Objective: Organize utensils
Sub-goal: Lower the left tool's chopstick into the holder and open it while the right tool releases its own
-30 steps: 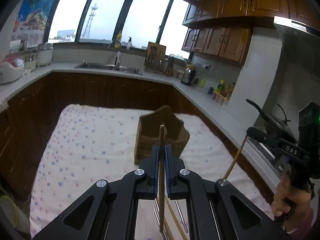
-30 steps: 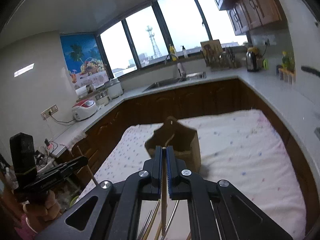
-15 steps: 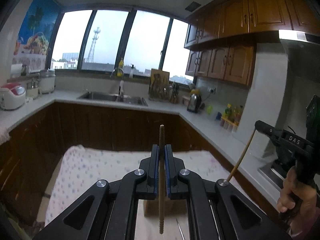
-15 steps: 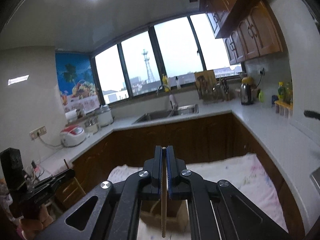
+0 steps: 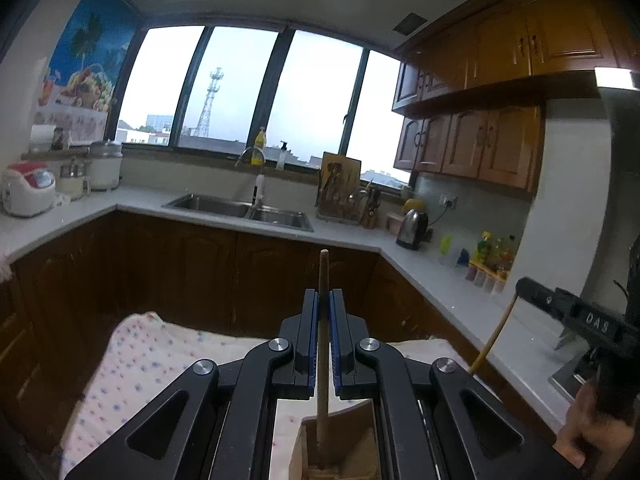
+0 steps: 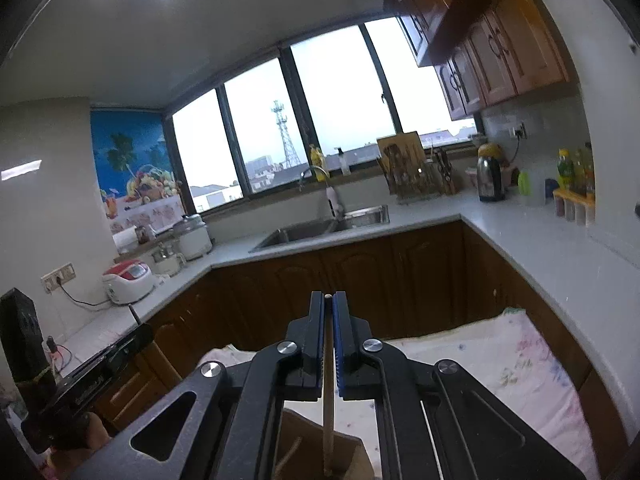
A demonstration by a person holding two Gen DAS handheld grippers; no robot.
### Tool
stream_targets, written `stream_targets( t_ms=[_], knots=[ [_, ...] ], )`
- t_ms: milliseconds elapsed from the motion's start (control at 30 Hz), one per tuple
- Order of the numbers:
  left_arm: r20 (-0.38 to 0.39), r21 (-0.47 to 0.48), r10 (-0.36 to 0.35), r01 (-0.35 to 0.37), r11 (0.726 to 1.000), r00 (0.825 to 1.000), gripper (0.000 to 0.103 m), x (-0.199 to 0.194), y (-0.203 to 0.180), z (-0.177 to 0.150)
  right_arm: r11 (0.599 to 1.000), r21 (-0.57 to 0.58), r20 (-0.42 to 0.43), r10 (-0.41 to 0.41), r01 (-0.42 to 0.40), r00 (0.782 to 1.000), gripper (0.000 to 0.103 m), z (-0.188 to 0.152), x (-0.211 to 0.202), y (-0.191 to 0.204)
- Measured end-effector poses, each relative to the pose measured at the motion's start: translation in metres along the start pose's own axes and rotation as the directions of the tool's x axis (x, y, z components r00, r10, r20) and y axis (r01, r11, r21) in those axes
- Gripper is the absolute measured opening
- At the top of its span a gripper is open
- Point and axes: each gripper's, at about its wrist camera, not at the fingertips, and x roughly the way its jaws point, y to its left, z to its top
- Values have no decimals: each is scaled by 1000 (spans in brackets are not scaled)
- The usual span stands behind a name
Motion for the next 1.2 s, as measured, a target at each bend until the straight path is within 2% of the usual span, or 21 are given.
stream_targets(
  t_ms=[133,300,500,700,867,967,1000,1033,1067,1133,1200],
  knots=[
    [-22,-16,15,-15,1000,1000,3,26,1,-33,1000,24,-17,-8,9,1000,4,-31,13,-10],
    [-53,-24,22,-23,999,998,3,49,-1,-49,998,63,-20,-20,21,1000,4,-49,17,-23],
    [-107,-33,20,-24,999,994,5,72,-2,-50,996,80,-41,-23,27,999,4,-44,17,-31],
    [-111,-31,22,-26,999,994,5,66,3,-32,996,85,-57,-27,32,998,4,-44,19,-31],
    [-112,-27,27,-30,999,993,5,51,13,-33,995,99,-70,-15,22,997,5,-43,21,-33],
    [-124,-32,16,-20,999,992,7,45,17,-36,994,111,-66,-3,11,998,11,-42,20,-35],
    [-128,-36,13,-17,999,992,10,43,18,-36,993,118,-63,1,6,998,17,-40,18,-36],
    [-128,-38,13,-18,999,992,20,42,19,-35,992,124,-60,9,-2,998,27,-39,16,-37],
    [-120,-39,23,-28,999,992,30,39,20,-34,992,129,-53,13,-6,999,31,-38,13,-38],
    [-101,-46,25,-30,998,995,38,31,21,-31,991,133,-40,18,-12,999,58,-37,7,-38],
    [-103,-54,29,-35,998,994,46,25,23,-31,989,143,-29,29,-25,999,70,-36,-1,-38]
  ],
)
